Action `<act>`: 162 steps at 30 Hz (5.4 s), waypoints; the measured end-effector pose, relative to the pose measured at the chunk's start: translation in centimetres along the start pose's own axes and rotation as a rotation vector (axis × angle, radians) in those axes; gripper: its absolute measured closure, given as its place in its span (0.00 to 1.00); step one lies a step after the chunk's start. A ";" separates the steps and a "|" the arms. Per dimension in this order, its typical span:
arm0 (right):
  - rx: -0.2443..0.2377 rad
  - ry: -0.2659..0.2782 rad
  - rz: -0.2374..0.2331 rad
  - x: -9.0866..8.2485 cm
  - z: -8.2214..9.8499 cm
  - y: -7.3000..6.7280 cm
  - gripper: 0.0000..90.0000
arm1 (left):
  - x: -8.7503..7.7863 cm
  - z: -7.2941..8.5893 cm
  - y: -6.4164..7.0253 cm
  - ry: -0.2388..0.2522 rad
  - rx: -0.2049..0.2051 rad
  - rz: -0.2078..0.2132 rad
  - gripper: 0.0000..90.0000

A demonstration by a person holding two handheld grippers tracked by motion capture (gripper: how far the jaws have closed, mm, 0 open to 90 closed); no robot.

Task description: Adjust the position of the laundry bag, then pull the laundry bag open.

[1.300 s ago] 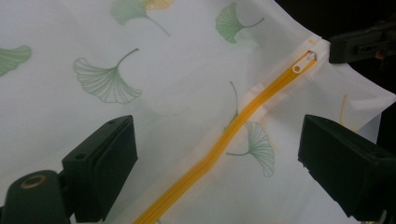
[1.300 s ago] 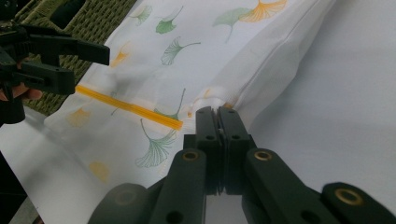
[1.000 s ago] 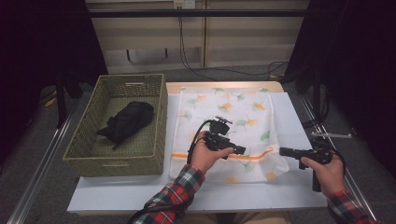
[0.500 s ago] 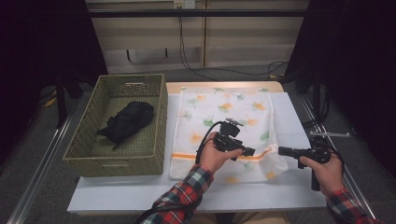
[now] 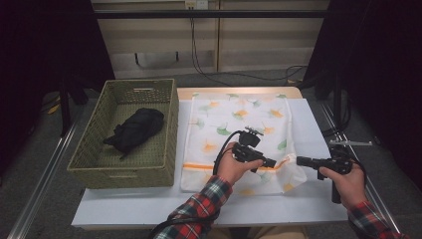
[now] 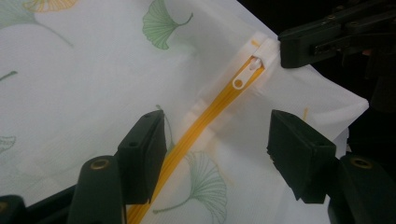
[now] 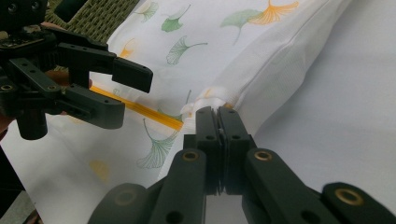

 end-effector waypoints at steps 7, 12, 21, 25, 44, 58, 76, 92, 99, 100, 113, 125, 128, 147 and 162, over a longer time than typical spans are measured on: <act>-0.007 0.005 0.004 0.0 0.0 0.0 0.99 | 0.4 -0.3 0.1 0.004 -0.010 0.003 0.41; -0.010 0.007 0.006 -0.2 -0.1 0.1 0.99 | 0.9 -0.5 0.4 0.007 -0.013 0.012 0.43; -0.008 0.011 0.006 -0.3 0.0 0.2 0.99 | 2.1 -0.6 0.9 0.010 -0.034 0.038 0.46; -0.006 0.011 0.005 -0.3 0.0 0.2 0.99 | 2.5 -0.5 1.0 0.011 -0.039 0.064 0.49; -0.014 0.013 -0.002 -0.2 0.0 0.1 0.99 | 4.1 -0.5 0.8 0.015 -0.062 0.096 0.66; -0.013 0.013 0.002 -0.1 0.0 0.1 0.99 | 4.2 -0.9 1.4 0.014 -0.025 0.106 0.85; -0.011 0.012 0.005 -0.2 0.0 0.2 0.99 | 4.2 -1.3 1.8 -0.012 0.024 0.121 0.94; -0.004 0.014 -0.001 -0.2 0.0 0.1 0.99 | 4.4 -1.6 2.2 -0.032 0.064 0.109 0.98; -0.009 0.014 -0.005 -0.1 0.0 0.1 0.99 | 4.4 -1.5 2.3 -0.042 0.070 0.098 0.99; -0.009 0.012 -0.002 -0.1 0.0 0.1 0.99 | 4.4 -1.5 2.3 -0.048 0.077 0.094 1.00; 0.070 0.004 -0.023 0.2 0.2 0.0 0.88 | 3.8 -1.7 2.2 -0.074 0.072 0.096 1.00; 0.106 -0.006 -0.025 0.5 0.4 -0.1 0.73 | 3.6 -1.9 2.4 -0.067 0.057 0.100 1.00; 0.138 -0.021 -0.033 0.7 0.7 -0.1 0.69 | 3.5 -1.9 2.4 -0.070 0.067 0.102 1.00; 0.129 -0.021 -0.078 0.8 0.5 -0.6 0.97 | 3.9 -1.7 2.5 -0.059 0.113 0.094 0.99; 0.123 -0.016 -0.089 0.6 0.5 -0.6 0.98 | 4.7 -1.4 2.4 -0.051 0.137 0.085 0.99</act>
Point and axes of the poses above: each handheld gripper's, and its own axes: x roughly forward along the jaws, z roughly out of its underside, y roughly to its right, the point moved 6 cm from there along x, roughly forward along the jaws, and after that the axes turned 10 degrees about y, right-handed, at the moved point
